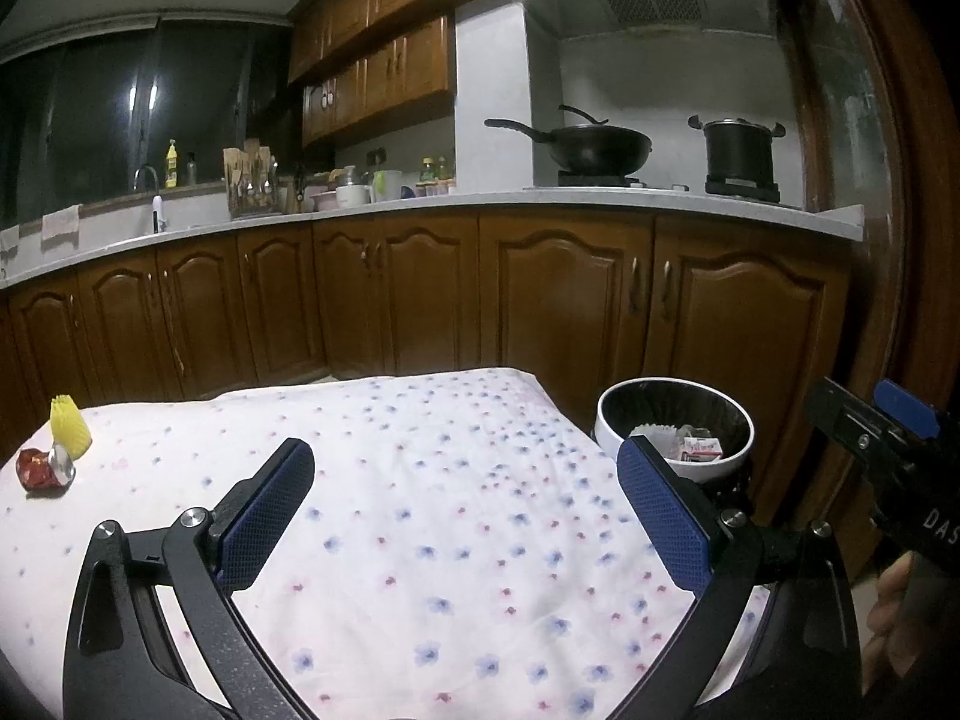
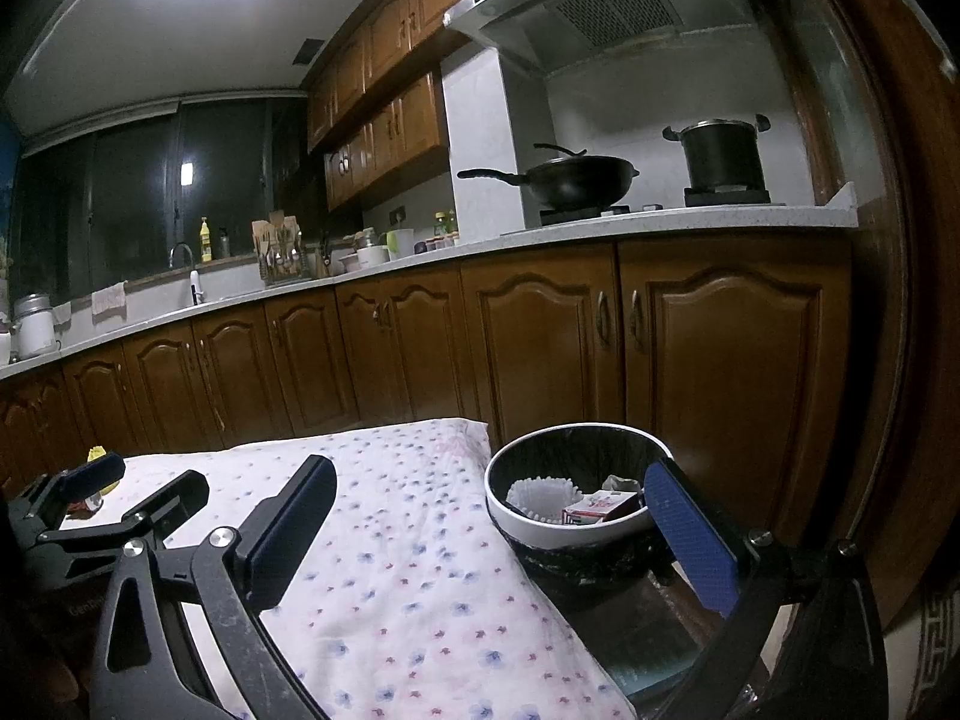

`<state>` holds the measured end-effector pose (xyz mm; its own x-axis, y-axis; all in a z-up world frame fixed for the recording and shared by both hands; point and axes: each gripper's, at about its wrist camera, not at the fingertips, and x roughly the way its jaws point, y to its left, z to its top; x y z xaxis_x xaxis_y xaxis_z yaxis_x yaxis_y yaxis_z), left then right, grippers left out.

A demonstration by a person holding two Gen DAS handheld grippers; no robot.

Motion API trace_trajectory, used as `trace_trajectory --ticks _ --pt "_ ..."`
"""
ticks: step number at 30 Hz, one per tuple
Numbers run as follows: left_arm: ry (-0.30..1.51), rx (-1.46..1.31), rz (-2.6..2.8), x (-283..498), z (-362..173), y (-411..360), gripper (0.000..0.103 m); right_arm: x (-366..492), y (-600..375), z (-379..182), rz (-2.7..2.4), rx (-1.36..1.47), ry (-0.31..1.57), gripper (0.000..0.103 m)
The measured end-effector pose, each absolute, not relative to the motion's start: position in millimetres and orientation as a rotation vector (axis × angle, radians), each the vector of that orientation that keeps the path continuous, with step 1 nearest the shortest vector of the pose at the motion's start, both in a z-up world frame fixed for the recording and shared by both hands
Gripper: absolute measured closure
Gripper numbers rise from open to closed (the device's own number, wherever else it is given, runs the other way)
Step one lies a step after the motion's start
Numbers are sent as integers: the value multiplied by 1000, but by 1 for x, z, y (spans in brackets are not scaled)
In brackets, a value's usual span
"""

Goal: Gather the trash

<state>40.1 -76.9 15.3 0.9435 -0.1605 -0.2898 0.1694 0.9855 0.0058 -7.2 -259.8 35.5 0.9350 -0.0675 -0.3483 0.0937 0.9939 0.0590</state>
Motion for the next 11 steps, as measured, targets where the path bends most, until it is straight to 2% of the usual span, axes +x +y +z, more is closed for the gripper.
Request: trace_trajectory --ticks 11 --pt "300 34 -172 42 12 -77 0 -7 -260 35 -82 76 353 0"
